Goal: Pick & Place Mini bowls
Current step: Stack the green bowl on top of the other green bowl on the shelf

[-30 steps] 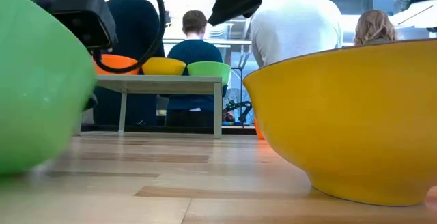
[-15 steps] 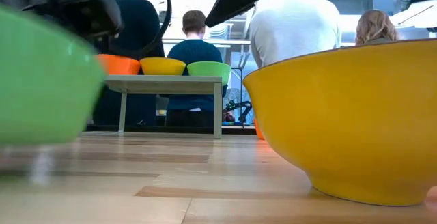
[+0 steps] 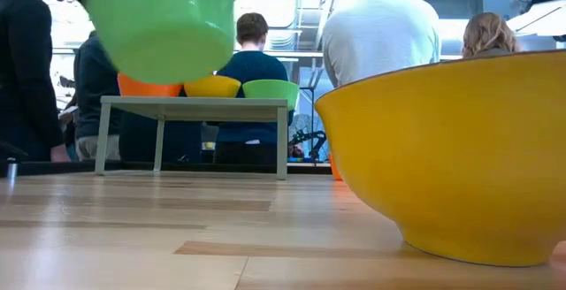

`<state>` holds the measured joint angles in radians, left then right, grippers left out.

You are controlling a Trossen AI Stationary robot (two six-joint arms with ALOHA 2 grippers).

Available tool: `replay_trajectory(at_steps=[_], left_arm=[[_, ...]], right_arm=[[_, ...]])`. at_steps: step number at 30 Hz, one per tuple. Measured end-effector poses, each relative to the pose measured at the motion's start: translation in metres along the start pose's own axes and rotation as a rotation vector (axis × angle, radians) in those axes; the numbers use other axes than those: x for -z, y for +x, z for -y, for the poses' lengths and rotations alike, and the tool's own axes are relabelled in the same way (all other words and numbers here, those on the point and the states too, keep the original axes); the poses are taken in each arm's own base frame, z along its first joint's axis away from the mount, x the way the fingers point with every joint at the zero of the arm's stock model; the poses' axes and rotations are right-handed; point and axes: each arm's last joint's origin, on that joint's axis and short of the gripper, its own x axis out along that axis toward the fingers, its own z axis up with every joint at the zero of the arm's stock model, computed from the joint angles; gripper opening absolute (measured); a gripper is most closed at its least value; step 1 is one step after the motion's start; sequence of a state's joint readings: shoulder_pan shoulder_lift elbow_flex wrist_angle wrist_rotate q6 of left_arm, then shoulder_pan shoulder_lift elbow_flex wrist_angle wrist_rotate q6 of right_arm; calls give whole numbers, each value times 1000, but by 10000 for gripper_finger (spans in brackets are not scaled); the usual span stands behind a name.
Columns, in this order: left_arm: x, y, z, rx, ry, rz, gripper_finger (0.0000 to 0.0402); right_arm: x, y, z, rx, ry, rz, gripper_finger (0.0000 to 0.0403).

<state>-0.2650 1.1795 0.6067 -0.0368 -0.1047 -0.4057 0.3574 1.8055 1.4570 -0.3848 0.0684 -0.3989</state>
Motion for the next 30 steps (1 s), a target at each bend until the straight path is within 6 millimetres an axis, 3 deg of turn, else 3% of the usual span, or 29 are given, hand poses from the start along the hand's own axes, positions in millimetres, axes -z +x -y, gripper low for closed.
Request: replay_trajectory(at_steps=[8,14,22,30], left_arm=[[-2,16,-37,-106,80,-66,9],[2,33,-57,-154,139,-120,8],[-3,36,-62,-164,120,-77,8],[-16,29,-58,-159,69,-11,8]], right_arm=[[12,16,33,46,15,39,145],[36,39,41,21,-67,-69,139],[47,43,46,6,-34,-130,116],[58,41,57,9,19,-181,126]])
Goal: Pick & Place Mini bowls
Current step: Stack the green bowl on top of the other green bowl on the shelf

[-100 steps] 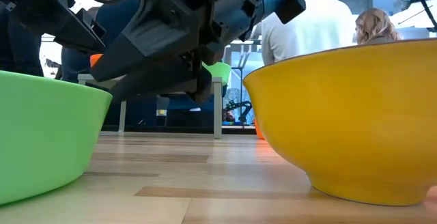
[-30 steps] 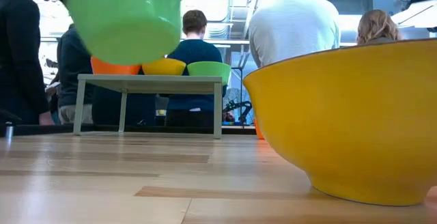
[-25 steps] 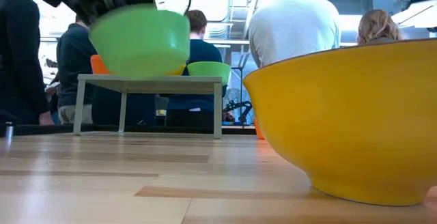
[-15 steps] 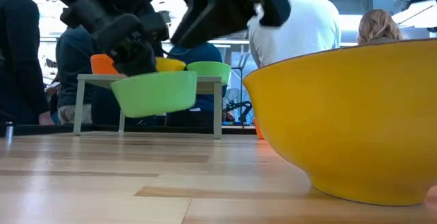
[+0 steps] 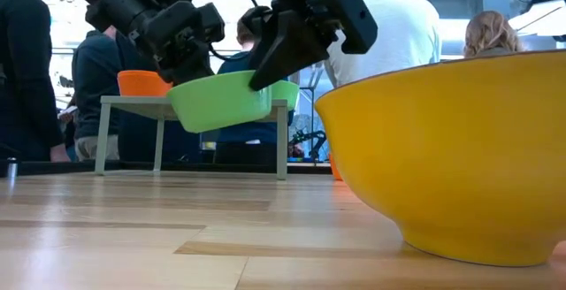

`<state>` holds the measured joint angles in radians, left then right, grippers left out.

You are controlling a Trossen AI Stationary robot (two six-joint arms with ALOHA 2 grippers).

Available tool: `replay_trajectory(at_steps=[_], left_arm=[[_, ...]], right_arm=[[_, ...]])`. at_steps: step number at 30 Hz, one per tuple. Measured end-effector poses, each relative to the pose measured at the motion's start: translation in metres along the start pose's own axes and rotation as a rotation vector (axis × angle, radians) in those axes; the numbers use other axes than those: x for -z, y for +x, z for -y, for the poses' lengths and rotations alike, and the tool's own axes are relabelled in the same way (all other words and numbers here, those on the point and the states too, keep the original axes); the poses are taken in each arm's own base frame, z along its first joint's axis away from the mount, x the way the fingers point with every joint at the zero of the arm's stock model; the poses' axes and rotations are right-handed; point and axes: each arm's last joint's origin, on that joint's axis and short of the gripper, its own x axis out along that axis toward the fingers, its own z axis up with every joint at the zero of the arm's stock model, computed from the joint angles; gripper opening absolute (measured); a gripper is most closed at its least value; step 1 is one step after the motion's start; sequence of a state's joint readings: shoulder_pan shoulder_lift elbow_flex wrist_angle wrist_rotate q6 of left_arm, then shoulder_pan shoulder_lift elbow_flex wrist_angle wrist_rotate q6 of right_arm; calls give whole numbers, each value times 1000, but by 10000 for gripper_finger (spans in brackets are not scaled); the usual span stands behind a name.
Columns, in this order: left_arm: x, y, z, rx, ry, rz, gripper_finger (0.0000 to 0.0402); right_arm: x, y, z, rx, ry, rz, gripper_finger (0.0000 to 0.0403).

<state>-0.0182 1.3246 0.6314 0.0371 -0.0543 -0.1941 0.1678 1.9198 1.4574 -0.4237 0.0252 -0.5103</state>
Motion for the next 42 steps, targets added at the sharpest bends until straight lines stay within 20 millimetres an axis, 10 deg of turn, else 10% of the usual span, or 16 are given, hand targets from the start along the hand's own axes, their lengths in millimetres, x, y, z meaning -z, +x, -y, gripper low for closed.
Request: replay_trajectory(at_steps=[7,16,30,42], left_arm=[[-2,0,1,5,-77,8,14],[-8,-1,2,17,-81,57,18],[-12,-4,7,48,-70,99,127],[-11,-9,22,93,96,112,110]], right_arm=[[1,0,-1,-7,-122,-9,115],[4,0,-3,-33,-132,-36,8],[4,0,-9,-89,209,-50,8],[0,-22,-47,-18,344,-244,2]])
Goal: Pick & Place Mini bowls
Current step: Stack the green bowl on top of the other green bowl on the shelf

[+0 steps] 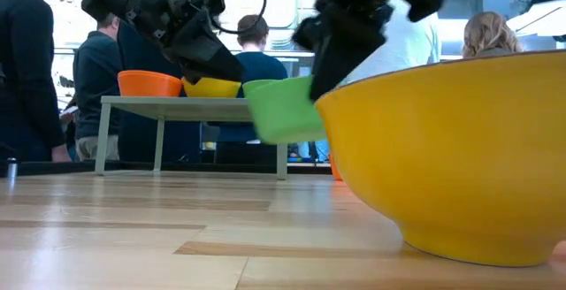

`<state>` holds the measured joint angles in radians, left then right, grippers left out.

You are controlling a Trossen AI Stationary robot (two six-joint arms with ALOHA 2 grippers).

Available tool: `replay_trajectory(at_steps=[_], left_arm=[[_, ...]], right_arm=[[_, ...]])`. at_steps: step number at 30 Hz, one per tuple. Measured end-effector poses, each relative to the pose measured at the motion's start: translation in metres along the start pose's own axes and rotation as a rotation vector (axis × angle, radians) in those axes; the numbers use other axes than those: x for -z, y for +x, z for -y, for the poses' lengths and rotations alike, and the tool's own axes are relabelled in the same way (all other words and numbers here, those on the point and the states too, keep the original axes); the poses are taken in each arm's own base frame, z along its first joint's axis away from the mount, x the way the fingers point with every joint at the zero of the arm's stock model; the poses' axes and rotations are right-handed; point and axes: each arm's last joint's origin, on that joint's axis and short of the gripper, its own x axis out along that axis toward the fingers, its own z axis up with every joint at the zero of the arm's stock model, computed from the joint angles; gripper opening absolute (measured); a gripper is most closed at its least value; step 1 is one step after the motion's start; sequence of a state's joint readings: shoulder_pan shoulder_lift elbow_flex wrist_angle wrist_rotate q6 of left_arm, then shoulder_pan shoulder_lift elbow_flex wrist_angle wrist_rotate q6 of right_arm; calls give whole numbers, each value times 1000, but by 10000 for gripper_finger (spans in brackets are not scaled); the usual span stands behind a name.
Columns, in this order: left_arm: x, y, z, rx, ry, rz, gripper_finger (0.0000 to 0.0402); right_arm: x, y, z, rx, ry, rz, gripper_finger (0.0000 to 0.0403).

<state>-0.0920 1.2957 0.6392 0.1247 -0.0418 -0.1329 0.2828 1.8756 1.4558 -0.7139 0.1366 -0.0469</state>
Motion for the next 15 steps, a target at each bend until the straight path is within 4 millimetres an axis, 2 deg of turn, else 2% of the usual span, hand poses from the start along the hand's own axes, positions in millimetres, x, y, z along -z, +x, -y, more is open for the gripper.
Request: replay_trajectory(at_steps=[4,8,11,15], left_arm=[[-2,-7,14,48,81,20,86],[-13,-31,22,86,117,99,44],[-23,-56,24,94,186,193,9],[-34,-87,22,80,239,311,7]], right_arm=[[2,-32,3,188,13,27,5],[2,-69,20,338,44,122,3],[7,-89,48,463,130,153,2],[13,-98,98,587,285,189,8]])
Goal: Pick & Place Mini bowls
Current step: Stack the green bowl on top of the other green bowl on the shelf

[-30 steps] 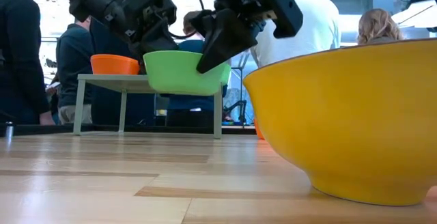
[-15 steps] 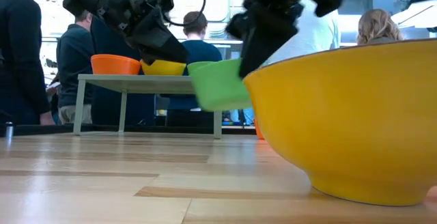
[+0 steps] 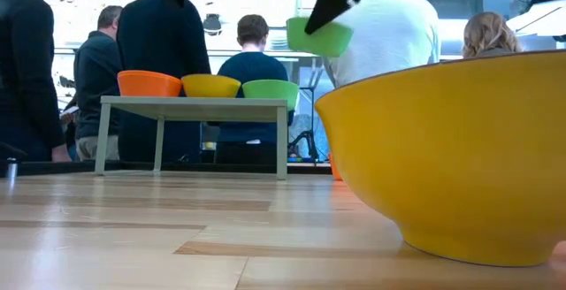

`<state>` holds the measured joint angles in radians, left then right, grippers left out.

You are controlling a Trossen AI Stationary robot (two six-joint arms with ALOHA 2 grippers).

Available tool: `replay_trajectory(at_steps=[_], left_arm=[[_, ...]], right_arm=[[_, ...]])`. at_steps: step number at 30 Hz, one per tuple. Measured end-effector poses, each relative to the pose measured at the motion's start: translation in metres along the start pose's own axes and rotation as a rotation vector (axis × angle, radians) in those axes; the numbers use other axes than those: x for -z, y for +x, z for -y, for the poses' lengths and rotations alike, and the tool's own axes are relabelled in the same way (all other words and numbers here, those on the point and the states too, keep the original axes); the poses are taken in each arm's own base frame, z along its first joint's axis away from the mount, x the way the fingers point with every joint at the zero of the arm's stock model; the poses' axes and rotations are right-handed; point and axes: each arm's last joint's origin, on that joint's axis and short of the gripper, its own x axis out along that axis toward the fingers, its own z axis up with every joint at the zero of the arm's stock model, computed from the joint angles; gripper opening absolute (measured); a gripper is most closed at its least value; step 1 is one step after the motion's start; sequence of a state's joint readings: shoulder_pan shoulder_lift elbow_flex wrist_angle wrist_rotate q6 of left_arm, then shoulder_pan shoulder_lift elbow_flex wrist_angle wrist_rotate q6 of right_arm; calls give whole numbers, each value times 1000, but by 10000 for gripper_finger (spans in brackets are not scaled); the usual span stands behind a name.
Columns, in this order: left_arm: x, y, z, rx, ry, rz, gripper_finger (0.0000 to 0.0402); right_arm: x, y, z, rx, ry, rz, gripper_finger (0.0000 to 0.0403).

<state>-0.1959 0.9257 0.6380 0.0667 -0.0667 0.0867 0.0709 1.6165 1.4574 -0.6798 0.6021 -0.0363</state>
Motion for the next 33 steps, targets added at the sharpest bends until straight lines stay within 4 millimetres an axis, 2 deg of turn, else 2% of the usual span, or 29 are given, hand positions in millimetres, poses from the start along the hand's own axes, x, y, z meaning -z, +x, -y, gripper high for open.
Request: replay_trajectory(at_steps=[2,5,10,12,16,22,27,33], left_arm=[[-3,-10,-2,-27,15,34,7],[4,-17,-4,-90,24,31,5],[23,-20,-5,-138,29,-20,7],[22,-19,-6,-152,29,-13,7],[21,-20,-7,-163,26,-5,7],[24,-19,-7,-158,-15,-22,7],[27,-16,-6,-157,-34,-48,7],[29,-14,-6,-156,-66,-62,8]], right_arm=[[-5,15,19,10,27,33,9],[-12,32,38,-64,6,82,8],[-31,50,65,-102,10,140,3],[-34,60,73,-119,12,110,3],[-36,83,77,-197,-15,61,5],[-37,110,77,-215,-63,-4,5],[-37,120,83,-245,-60,-41,6],[-38,120,85,-251,-61,-44,7]])
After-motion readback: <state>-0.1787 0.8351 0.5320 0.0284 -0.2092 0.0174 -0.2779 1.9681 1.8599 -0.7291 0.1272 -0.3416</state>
